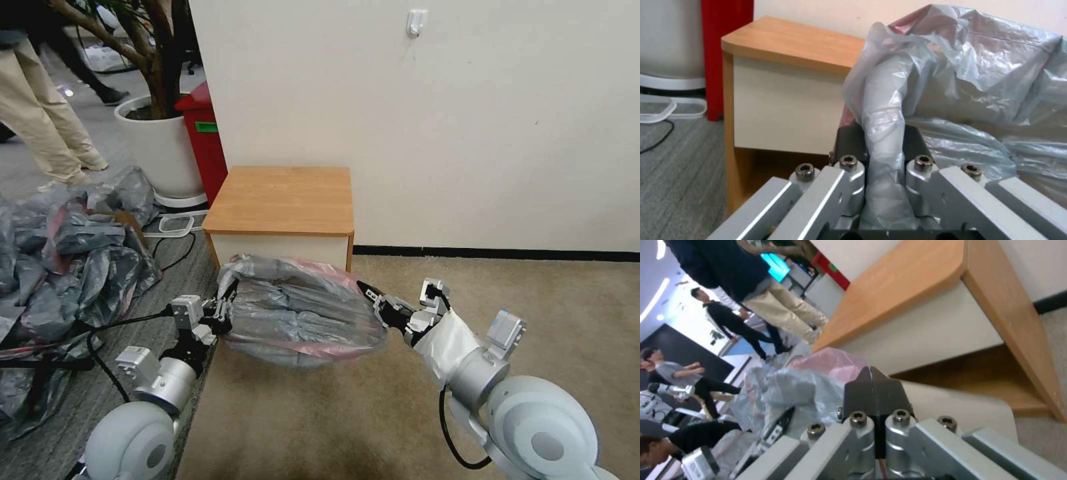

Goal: Pick up the garbage bag from the table and place it over the trash can.

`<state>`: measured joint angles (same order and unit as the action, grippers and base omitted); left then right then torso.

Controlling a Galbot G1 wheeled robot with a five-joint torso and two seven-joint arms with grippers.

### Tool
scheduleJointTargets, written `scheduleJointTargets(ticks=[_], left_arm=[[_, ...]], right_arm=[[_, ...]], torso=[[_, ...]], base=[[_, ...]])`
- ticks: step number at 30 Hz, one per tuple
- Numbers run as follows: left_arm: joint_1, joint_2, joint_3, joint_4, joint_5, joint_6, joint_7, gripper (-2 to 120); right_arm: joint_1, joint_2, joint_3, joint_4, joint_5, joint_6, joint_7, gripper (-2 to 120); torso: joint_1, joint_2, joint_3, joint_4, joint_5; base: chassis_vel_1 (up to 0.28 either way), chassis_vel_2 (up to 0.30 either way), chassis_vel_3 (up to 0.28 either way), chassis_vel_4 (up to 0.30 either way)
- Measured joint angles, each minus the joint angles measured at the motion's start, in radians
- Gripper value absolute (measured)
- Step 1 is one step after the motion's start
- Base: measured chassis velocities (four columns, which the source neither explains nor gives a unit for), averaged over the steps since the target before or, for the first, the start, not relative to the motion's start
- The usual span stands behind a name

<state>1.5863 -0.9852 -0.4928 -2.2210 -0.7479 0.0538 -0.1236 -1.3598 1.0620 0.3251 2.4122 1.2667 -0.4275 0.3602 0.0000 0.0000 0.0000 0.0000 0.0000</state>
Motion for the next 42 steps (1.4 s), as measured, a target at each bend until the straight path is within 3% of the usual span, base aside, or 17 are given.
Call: scheduleJointTargets(ticks=[8,19,32,42], left_arm=[[0.017,-0.001,-0.001,-0.018,-0.001,0.0,0.039,7],[0.022,-0.012,-0.005,-0.02,-0.042,0.001,0.046,7],[0.004,-0.032,-0.015,-0.02,-0.233,0.041,-0.032,7],[-0.02,-0.033,-0.011,-0.009,-0.287,0.059,-0.07,7]], right_arm=[[0.089,-0.016,-0.002,-0.064,0.023,0.005,0.004,0],[0.096,-0.022,0.013,-0.127,0.023,-0.025,0.048,0],[0.048,-0.04,0.024,-0.089,0.039,-0.052,0.065,0],[0.024,-0.018,0.032,-0.064,0.021,-0.042,0.065,3]], torso=[[0.0,0.0,0.0,0.0,0.0],[0.0,0.0,0.0,0.0,0.0001],[0.0,0.0,0.0,0.0,0.0001],[0.0,0.0,0.0,0.0,0.0001]], base=[[0.0,0.0,0.0,0.0],[0.0,0.0,0.0,0.0],[0.0,0.0,0.0,0.0],[0.0,0.0,0.0,0.0]])
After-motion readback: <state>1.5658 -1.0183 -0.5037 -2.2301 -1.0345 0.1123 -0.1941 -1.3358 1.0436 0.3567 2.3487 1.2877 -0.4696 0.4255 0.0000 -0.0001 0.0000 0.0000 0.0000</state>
